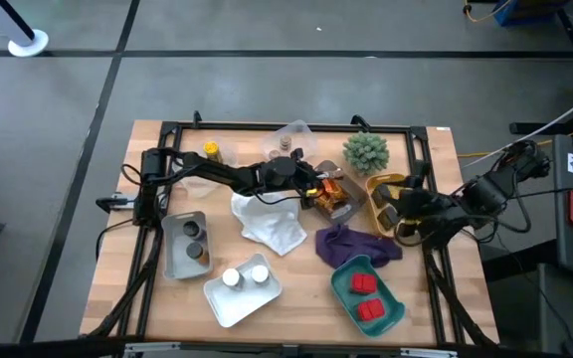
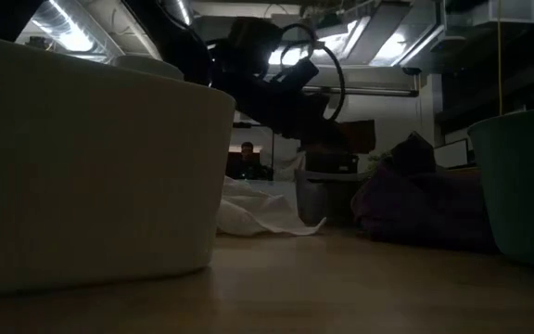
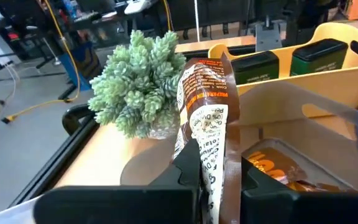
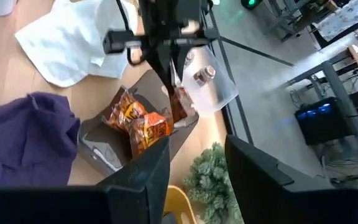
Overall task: Sort spices by type
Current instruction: Put the orange spice pack into the black bin
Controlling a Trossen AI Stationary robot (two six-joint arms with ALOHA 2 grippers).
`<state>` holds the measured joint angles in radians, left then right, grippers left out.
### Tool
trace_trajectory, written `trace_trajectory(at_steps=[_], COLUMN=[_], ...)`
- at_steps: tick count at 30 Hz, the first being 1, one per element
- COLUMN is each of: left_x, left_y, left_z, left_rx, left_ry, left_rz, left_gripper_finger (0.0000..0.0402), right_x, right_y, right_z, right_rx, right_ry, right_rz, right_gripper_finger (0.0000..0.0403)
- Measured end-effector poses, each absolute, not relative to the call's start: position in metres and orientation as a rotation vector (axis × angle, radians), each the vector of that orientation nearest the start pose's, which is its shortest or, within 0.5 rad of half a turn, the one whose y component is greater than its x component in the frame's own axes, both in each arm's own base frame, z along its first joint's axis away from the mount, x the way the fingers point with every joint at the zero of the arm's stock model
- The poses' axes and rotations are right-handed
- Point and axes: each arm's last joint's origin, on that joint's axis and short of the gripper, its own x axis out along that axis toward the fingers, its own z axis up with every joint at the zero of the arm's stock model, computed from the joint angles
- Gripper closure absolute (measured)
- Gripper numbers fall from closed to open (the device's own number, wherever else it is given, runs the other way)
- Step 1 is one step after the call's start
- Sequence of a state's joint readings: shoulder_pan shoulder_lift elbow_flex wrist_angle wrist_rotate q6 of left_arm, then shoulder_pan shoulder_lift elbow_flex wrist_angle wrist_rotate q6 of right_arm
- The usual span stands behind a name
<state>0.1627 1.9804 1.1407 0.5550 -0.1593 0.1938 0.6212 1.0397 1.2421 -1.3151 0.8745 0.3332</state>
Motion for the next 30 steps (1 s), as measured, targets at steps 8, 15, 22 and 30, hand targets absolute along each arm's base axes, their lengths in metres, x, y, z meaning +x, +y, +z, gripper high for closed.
trace_trajectory(at_steps=[8,15,22,30], left_x=[0.418,0.416,0.416,0.415], left_y=[0.073,0.071,0.07,0.077], left_z=[0.172,0.166,0.165,0.165], left_rx=[0.134,0.049,0.018,-0.123], left_ry=[0.349,0.405,0.415,0.385], left_rz=[0.293,0.302,0.308,0.351], left_gripper_finger=[0.0389,0.0382,0.0365,0.0307], right_x=[0.102,0.087,0.083,0.075], right_y=[0.046,0.036,0.036,0.03], right_z=[0.321,0.284,0.288,0.292], right_rx=[-0.346,-0.227,-0.24,-0.233], right_ry=[0.656,0.565,0.532,0.493], right_rz=[-0.343,-0.289,-0.15,-0.148], right_gripper_finger=[0.0249,0.0249,0.0249,0.0249])
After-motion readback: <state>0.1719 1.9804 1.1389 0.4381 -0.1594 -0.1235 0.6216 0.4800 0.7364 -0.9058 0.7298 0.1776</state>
